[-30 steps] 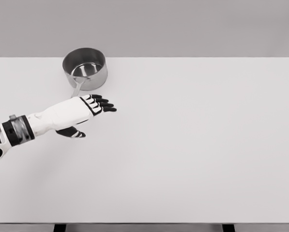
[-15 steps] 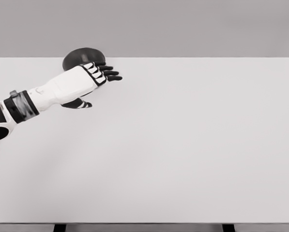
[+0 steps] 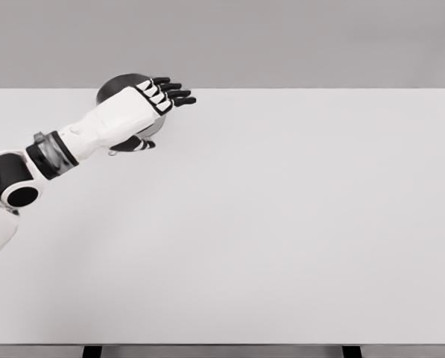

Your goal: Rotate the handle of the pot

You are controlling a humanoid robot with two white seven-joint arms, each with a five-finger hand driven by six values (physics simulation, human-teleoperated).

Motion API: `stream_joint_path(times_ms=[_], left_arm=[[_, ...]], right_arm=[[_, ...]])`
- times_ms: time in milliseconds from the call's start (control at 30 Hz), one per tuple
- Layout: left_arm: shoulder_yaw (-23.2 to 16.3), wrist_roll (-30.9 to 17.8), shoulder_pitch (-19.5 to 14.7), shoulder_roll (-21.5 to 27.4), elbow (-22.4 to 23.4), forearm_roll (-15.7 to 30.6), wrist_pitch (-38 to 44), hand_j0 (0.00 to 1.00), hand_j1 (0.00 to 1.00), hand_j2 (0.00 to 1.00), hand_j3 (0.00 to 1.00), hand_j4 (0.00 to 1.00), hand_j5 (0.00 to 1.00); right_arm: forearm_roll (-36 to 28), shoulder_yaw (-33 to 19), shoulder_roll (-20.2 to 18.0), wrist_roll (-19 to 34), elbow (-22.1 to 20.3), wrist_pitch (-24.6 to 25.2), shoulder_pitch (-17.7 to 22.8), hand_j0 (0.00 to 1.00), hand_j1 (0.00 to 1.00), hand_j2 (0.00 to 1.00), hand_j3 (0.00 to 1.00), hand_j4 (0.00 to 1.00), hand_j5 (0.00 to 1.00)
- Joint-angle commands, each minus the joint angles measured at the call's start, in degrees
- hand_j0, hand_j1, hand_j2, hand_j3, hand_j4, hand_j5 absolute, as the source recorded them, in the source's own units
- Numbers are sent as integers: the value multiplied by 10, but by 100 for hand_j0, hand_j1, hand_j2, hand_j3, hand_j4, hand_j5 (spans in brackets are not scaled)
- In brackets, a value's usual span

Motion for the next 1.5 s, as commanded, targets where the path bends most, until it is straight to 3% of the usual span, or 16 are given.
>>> stream_joint_path(times_ms=[0, 67, 167, 233, 333, 500, 700, 833, 1467], left_arm=[[-1, 8, -1, -34, 19, -53, 0, 100, 100, 100, 100, 100, 100], [1, 8, -3, -40, 21, -62, 0, 100, 100, 100, 100, 100, 100], [0, 8, -13, -46, 67, -64, 0, 100, 100, 100, 100, 100, 100], [1, 7, -19, -50, 74, -95, 0, 100, 100, 100, 100, 100, 100], [3, 8, -35, -67, 124, -107, 0, 100, 100, 100, 100, 100, 100], [3, 9, -43, -75, 141, -121, 0, 100, 100, 100, 100, 100, 100], [7, 9, -45, -66, 154, -125, 0, 100, 100, 100, 100, 100, 100], [40, 10, -45, -66, 161, -157, 0, 100, 100, 100, 100, 100, 100], [49, 9, -39, -26, 162, -158, 0, 100, 100, 100, 100, 100, 100]], right_arm=[[0, 0, 0, 0, 0, 0, 0, 100, 100, 100, 100, 100, 100], [0, 0, 0, 0, 0, 0, 1, 100, 100, 100, 100, 100, 100], [0, 0, 0, 0, 0, 0, 0, 100, 100, 100, 100, 100, 100], [0, 0, 0, 0, 0, 0, 0, 100, 100, 100, 100, 100, 100], [0, 0, 0, 0, 0, 0, 0, 100, 100, 100, 100, 100, 100], [0, 0, 0, 0, 0, 0, 1, 100, 100, 100, 100, 100, 100], [0, 0, 0, 0, 0, 0, 1, 100, 100, 100, 100, 100, 100], [0, 0, 0, 0, 0, 0, 0, 100, 100, 100, 100, 100, 100], [0, 0, 0, 0, 0, 0, 0, 100, 100, 100, 100, 100, 100]])
